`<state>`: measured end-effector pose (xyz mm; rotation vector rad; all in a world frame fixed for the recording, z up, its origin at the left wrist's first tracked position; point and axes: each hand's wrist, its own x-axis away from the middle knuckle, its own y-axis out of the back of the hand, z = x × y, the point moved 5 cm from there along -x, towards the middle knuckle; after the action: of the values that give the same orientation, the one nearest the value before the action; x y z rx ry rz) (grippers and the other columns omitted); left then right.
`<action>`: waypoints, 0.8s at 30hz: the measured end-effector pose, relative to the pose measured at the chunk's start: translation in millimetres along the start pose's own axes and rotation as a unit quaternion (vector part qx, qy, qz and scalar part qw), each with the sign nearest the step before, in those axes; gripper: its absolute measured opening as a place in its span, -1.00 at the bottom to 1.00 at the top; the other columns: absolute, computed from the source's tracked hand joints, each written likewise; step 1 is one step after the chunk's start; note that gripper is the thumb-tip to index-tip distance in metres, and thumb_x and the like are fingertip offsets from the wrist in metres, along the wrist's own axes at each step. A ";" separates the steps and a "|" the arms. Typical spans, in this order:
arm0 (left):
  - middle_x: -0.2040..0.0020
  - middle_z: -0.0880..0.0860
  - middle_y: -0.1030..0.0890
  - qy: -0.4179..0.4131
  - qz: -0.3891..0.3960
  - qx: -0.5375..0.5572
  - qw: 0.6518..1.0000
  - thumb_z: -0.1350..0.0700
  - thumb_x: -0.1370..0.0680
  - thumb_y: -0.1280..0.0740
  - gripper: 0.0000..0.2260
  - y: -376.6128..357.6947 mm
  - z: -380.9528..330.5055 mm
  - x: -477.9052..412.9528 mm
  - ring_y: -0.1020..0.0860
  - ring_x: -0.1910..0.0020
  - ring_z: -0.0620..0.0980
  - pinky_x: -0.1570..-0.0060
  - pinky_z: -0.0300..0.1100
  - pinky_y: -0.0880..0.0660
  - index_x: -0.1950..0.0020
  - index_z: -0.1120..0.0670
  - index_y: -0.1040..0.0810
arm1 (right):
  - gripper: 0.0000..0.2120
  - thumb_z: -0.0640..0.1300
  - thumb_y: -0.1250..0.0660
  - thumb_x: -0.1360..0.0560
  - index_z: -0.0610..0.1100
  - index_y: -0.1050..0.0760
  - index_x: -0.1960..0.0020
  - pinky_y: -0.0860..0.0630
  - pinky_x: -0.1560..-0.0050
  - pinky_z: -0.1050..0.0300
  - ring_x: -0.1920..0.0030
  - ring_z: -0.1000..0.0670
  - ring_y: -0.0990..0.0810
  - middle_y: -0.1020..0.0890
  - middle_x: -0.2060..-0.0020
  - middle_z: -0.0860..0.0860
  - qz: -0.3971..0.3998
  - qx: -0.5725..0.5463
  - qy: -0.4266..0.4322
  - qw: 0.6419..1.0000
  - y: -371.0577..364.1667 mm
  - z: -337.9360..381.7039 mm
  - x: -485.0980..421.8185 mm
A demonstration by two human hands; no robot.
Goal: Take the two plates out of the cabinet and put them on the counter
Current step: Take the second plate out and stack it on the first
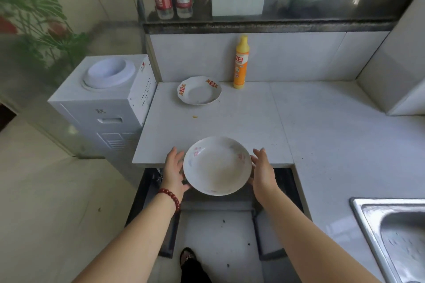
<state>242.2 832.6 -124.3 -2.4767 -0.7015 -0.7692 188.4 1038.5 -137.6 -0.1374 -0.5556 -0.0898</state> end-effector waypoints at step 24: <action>-0.01 -0.18 -0.56 -0.035 0.095 -0.063 0.993 -0.22 -0.50 -0.11 -0.76 -62.1 -188.1 -183.8 -0.49 -0.08 -0.06 0.16 -0.10 -0.42 0.05 -0.16 -0.50 | -0.45 0.18 0.08 -0.59 -0.04 -0.15 -0.49 -0.35 -0.20 -0.04 -0.37 -0.12 -0.34 -0.31 -0.45 -0.09 -0.004 -0.009 0.046 0.999 -147.1 130.2 -169.0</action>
<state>1.9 716.5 -81.5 -2.6486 -0.4447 -0.6771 -40.0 921.5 -102.3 -0.1489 -0.4645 -0.1084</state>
